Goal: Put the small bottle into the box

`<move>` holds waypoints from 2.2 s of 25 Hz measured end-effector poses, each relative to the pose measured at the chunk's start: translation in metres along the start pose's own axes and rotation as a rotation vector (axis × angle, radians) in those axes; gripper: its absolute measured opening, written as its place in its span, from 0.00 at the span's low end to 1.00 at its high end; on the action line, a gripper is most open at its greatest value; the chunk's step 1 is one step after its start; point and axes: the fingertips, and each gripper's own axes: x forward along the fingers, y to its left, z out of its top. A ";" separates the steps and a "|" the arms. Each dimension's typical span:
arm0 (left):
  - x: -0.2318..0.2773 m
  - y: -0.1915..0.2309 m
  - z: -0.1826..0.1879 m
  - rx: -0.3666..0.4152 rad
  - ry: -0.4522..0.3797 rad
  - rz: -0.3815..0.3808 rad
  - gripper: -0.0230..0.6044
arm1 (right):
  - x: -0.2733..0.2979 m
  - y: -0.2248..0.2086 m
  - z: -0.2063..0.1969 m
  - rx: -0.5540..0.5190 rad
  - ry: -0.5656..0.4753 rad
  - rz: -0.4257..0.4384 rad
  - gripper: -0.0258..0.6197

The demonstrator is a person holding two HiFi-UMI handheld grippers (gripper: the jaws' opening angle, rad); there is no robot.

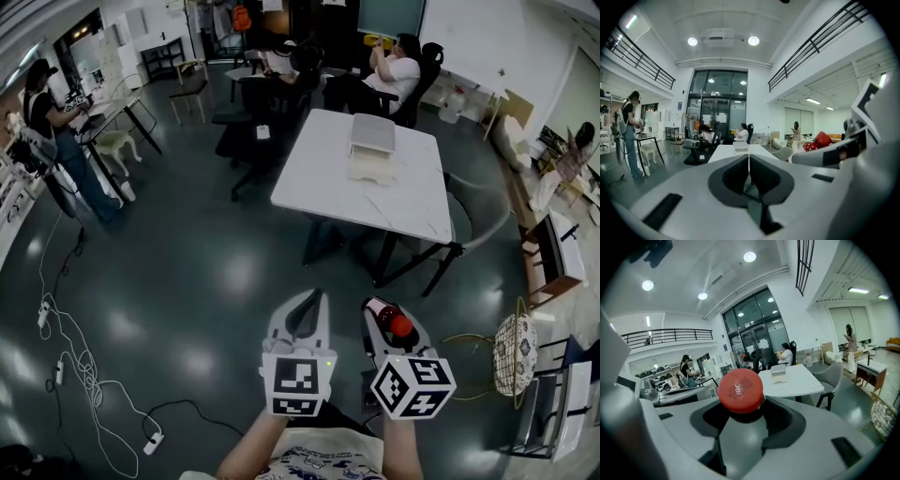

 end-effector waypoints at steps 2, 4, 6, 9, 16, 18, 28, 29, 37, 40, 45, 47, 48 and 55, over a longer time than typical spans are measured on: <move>0.017 0.001 0.004 0.000 0.002 0.004 0.07 | 0.013 -0.009 0.010 0.001 -0.002 0.008 0.40; 0.030 0.000 0.006 0.000 0.003 0.008 0.07 | 0.023 -0.018 0.016 0.004 -0.003 0.013 0.40; 0.043 0.000 0.006 -0.001 0.009 0.011 0.07 | 0.033 -0.026 0.019 0.008 0.001 0.015 0.40; 0.061 0.001 0.006 -0.004 0.023 0.013 0.07 | 0.048 -0.037 0.021 0.020 0.018 0.016 0.40; 0.109 0.016 0.009 -0.008 0.043 0.011 0.07 | 0.092 -0.053 0.033 0.034 0.041 0.017 0.40; 0.127 0.022 0.013 -0.008 0.042 0.005 0.07 | 0.107 -0.059 0.040 0.036 0.038 0.011 0.40; 0.232 0.049 0.039 -0.001 0.041 -0.049 0.07 | 0.194 -0.094 0.089 0.049 0.021 -0.034 0.40; 0.242 0.053 0.043 0.001 0.039 -0.054 0.07 | 0.203 -0.097 0.096 0.051 0.019 -0.040 0.40; 0.313 0.088 0.063 0.005 0.030 -0.094 0.07 | 0.272 -0.108 0.133 0.056 0.002 -0.079 0.40; 0.332 0.097 0.065 0.009 0.030 -0.103 0.07 | 0.292 -0.113 0.139 0.061 0.000 -0.089 0.40; 0.352 0.110 0.063 0.008 0.039 -0.121 0.07 | 0.311 -0.115 0.141 0.073 0.005 -0.108 0.40; 0.356 0.111 0.061 0.003 0.044 -0.128 0.07 | 0.314 -0.116 0.140 0.076 0.011 -0.115 0.40; 0.358 0.111 0.060 0.001 0.048 -0.132 0.07 | 0.315 -0.117 0.139 0.079 0.015 -0.120 0.40; 0.371 0.107 0.050 -0.017 0.079 -0.150 0.07 | 0.322 -0.130 0.134 0.093 0.042 -0.142 0.40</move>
